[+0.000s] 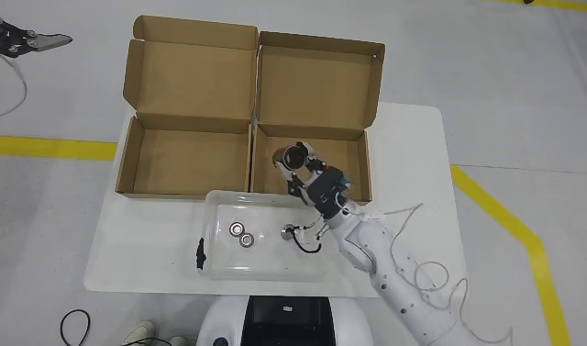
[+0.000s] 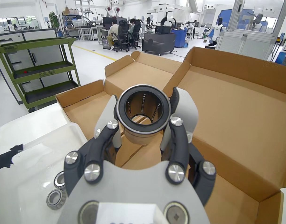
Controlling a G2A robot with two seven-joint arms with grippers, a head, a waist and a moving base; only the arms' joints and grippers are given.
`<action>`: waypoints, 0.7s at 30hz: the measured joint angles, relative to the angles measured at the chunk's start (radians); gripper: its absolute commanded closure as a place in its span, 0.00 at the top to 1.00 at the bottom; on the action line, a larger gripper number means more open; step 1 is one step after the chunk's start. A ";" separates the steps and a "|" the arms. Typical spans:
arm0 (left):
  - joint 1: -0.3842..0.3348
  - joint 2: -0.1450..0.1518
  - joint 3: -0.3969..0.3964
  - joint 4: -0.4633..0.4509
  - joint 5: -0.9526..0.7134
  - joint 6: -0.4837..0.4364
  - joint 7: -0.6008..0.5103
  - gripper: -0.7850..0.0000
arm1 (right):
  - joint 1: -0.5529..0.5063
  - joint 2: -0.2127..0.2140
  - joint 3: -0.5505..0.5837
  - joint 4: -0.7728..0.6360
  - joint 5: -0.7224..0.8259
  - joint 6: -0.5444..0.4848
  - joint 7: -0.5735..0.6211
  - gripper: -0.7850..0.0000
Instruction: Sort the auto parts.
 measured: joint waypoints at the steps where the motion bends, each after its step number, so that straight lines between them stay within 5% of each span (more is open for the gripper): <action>1: 0.000 0.000 0.000 0.000 0.000 0.000 0.000 1.00 | 0.010 -0.005 -0.006 0.011 0.009 0.012 0.015 0.00; 21: 0.000 0.000 0.000 0.000 0.000 0.000 0.000 1.00 | 0.182 -0.087 -0.064 0.221 0.253 0.179 0.377 0.00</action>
